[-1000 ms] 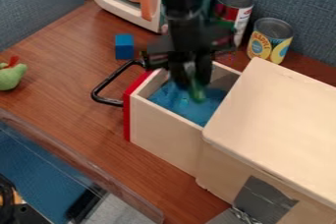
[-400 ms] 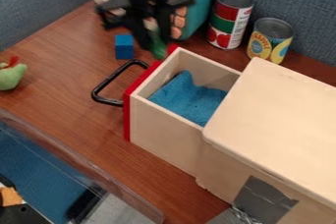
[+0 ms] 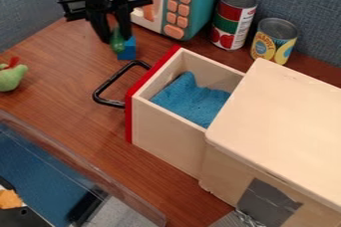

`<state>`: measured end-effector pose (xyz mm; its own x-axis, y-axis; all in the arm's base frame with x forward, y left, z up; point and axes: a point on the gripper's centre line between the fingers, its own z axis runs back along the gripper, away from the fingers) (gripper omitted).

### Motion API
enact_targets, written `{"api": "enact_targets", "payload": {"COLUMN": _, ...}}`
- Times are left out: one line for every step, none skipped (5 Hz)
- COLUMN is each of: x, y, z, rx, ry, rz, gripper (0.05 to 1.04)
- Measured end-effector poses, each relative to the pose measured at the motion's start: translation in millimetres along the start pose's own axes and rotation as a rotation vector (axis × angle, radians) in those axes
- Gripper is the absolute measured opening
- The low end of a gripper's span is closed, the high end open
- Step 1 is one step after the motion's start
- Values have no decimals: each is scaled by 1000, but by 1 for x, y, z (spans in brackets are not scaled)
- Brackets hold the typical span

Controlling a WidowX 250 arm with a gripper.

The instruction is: Take the thing out of the drawer and put it on the left side of the table

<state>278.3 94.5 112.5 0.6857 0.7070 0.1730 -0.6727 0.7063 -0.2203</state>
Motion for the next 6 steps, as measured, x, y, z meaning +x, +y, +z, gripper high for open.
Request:
{"api": "enact_targets", "payload": {"x": 20, "y": 24, "z": -7, "rx": 65, "ry": -34, "rz": 20, "gripper": 289}}
{"api": "enact_targets", "payload": {"x": 30, "y": 44, "z": -25, "rx": 115, "ry": -39, "rz": 54, "gripper": 289}}
{"api": "enact_targets", "payload": {"x": 54, "y": 66, "z": -33, "rx": 177, "ry": -118, "rz": 85, "gripper": 289}}
{"api": "enact_targets", "payload": {"x": 71, "y": 82, "z": -45, "rx": 255, "ry": -163, "rz": 89, "gripper": 289}}
{"api": "enact_targets", "payload": {"x": 83, "y": 96, "z": -61, "rx": 324, "ry": -170, "rz": 81, "gripper": 289}}
{"api": "enact_targets", "payload": {"x": 85, "y": 111, "z": -79, "rx": 352, "ry": -131, "rz": 103, "gripper": 289}}
